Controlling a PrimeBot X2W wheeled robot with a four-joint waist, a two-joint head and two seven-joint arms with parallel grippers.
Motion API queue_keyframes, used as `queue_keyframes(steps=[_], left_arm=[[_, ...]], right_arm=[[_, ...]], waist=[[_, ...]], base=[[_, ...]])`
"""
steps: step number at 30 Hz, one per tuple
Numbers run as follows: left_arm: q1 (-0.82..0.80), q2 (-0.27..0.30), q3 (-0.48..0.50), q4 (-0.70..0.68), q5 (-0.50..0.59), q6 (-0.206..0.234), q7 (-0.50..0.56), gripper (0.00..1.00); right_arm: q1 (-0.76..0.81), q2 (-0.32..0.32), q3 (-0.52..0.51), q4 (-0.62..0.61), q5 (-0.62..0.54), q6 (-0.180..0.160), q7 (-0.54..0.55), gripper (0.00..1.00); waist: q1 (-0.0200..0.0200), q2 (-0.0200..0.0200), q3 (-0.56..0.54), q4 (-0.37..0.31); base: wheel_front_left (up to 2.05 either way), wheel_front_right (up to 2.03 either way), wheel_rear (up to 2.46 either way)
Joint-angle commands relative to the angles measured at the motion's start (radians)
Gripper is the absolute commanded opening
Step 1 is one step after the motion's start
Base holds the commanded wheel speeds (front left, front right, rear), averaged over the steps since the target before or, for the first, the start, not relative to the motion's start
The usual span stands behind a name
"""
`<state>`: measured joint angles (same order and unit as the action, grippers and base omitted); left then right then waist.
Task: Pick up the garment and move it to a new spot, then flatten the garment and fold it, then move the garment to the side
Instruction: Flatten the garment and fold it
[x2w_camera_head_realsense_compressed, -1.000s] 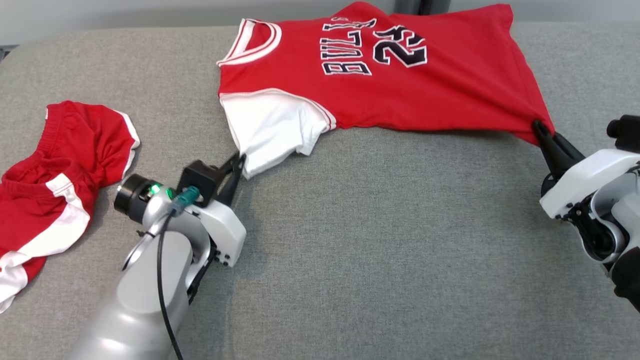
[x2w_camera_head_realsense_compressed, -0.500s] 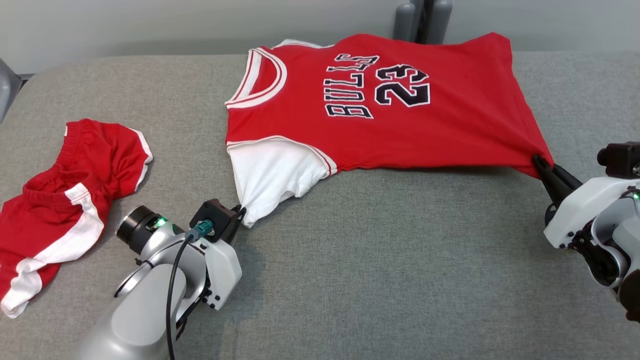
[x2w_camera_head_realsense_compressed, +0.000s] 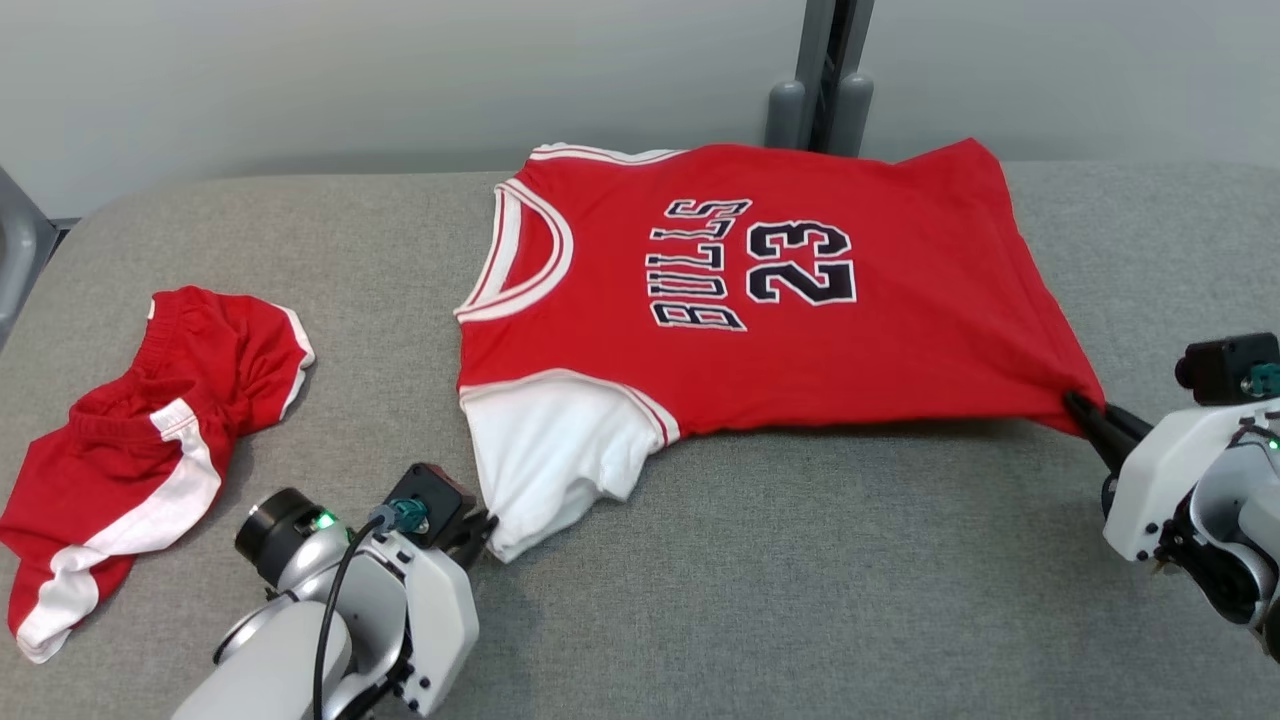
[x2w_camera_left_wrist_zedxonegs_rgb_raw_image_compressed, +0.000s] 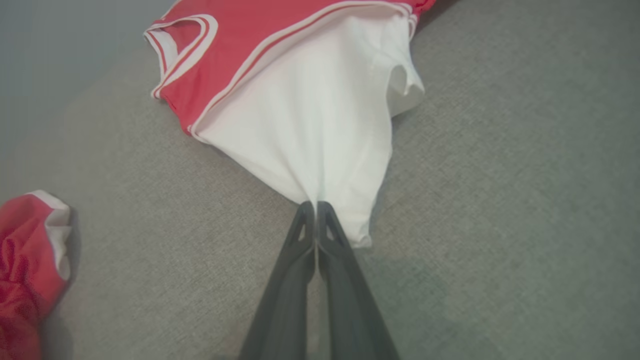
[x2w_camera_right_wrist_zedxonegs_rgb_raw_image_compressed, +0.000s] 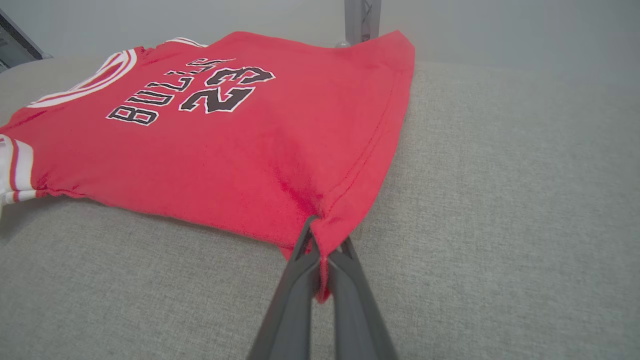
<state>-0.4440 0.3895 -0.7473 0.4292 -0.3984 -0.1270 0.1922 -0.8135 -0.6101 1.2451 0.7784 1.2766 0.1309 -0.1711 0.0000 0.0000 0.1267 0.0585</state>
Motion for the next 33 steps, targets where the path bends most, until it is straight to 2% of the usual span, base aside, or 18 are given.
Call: queue_keyframes(steps=[1, 3, 6, 12, 16, 25, 33], left_arm=[[0.033, 0.015, -0.011, -0.04, -0.054, -0.004, 0.033, 0.0], [0.061, 0.046, -0.02, -0.107, -0.131, -0.004, 0.092, 0.0], [0.091, 0.107, -0.036, -0.203, -0.186, -0.002, 0.155, 0.0], [0.153, 0.203, -0.049, -0.352, -0.247, -0.002, 0.256, 0.0], [0.208, 0.267, -0.045, -0.455, -0.288, 0.013, 0.313, 0.0], [0.308, 0.347, -0.036, -0.572, -0.371, 0.049, 0.376, 0.0], [0.347, 0.397, -0.064, -0.637, -0.408, 0.044, 0.444, 0.0]], right_arm=[[0.024, -0.014, 0.01, -0.01, 0.001, 0.0, 0.017, 0.0], [0.038, -0.025, 0.016, -0.031, 0.013, 0.0, 0.043, 0.0], [0.049, -0.047, 0.024, -0.07, 0.029, 0.0, 0.075, 0.0], [0.082, -0.102, 0.036, -0.153, 0.013, 0.0, 0.176, 0.0], [0.109, -0.151, 0.036, -0.207, 0.057, 0.0, 0.256, 0.0], [0.18, -0.227, 0.037, -0.311, 0.185, 0.0, 0.374, 0.0], [0.224, -0.269, 0.038, -0.371, 0.257, 0.0, 0.49, 0.0]], waist=[[0.0, 0.0, -0.021, -0.002], [0.0, 0.0, -0.037, -0.002], [0.0, 0.0, -0.059, -0.006], [0.0, 0.0, -0.086, -0.016], [0.0, 0.0, -0.095, -0.026], [0.0, 0.0, -0.101, -0.043], [0.0, 0.0, -0.107, -0.057]], base=[[0.0, 0.0, 0.0], [0.0, 0.0, 0.0], [0.0, 0.0, 0.0], [0.0, 0.0, 0.0], [0.0, 0.0, 0.0], [0.0, 0.0, 0.0], [0.0, 0.0, 0.0]])
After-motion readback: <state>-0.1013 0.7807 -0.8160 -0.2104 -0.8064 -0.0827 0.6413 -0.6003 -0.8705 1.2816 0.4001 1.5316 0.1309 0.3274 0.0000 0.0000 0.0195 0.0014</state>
